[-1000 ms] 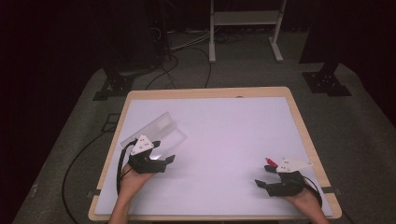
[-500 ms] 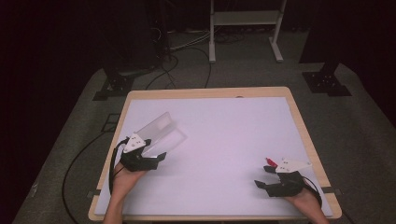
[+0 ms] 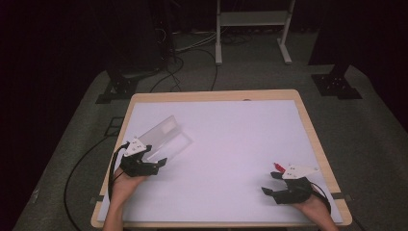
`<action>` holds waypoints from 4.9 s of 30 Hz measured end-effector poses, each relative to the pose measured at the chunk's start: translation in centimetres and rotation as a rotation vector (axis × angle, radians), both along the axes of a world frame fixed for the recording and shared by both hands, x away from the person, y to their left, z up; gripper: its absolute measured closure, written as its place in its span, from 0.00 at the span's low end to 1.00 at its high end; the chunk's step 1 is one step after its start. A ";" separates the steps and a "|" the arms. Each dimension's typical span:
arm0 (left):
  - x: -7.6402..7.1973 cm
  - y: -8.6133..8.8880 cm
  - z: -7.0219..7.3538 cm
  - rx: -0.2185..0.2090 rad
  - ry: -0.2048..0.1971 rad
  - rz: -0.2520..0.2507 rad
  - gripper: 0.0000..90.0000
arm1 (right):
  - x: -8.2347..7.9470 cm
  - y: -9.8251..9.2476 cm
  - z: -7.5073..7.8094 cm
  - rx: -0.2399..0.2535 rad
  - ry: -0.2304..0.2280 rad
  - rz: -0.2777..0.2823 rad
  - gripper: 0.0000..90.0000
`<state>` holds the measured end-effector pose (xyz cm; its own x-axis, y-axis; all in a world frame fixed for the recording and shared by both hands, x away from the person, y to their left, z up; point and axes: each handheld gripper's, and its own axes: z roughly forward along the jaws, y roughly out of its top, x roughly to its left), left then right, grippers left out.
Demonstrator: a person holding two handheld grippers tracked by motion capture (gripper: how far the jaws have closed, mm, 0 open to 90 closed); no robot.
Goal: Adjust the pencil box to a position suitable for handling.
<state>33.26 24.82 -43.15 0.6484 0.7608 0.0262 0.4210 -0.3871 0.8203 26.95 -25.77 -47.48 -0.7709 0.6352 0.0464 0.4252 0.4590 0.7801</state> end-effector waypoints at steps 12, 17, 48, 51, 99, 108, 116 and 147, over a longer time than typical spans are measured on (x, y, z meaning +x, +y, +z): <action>0.6 -0.8 -1.6 0.112 0.041 -0.053 0.43 | -0.1 0.1 -0.1 -0.009 -0.001 0.007 0.33; 0.6 -1.1 -1.8 0.136 0.044 -0.063 0.50 | -0.1 0.2 -0.1 -0.013 -0.003 0.009 0.33; 1.5 -1.4 -3.0 0.173 0.127 -0.123 0.97 | -0.1 0.2 -0.1 -0.014 -0.010 0.011 0.33; 1.5 -1.5 -3.0 0.184 0.122 -0.127 0.98 | -0.1 0.3 -0.1 -0.013 -0.011 0.012 0.33; -2.1 -10.1 0.5 0.185 -0.066 -0.447 0.99 | 0.0 -1.2 0.4 -0.005 -0.014 -0.021 0.33; -2.5 -12.0 0.0 0.194 -0.056 -0.513 0.99 | 0.0 -1.8 0.6 0.000 -0.014 -0.041 0.33; -2.9 -13.6 -0.7 0.196 -0.046 -0.574 0.99 | 0.1 -2.2 0.6 0.003 -0.012 -0.056 0.33; -3.3 -15.8 -2.8 0.182 0.016 -0.689 0.99 | 0.2 -3.6 0.9 0.020 -0.024 -0.107 0.33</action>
<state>30.01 9.04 -45.96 0.9817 0.1622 0.1002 0.0427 -0.6994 0.7134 27.11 -29.40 -46.58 -0.6995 0.7134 0.0423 0.4523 0.3961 0.7991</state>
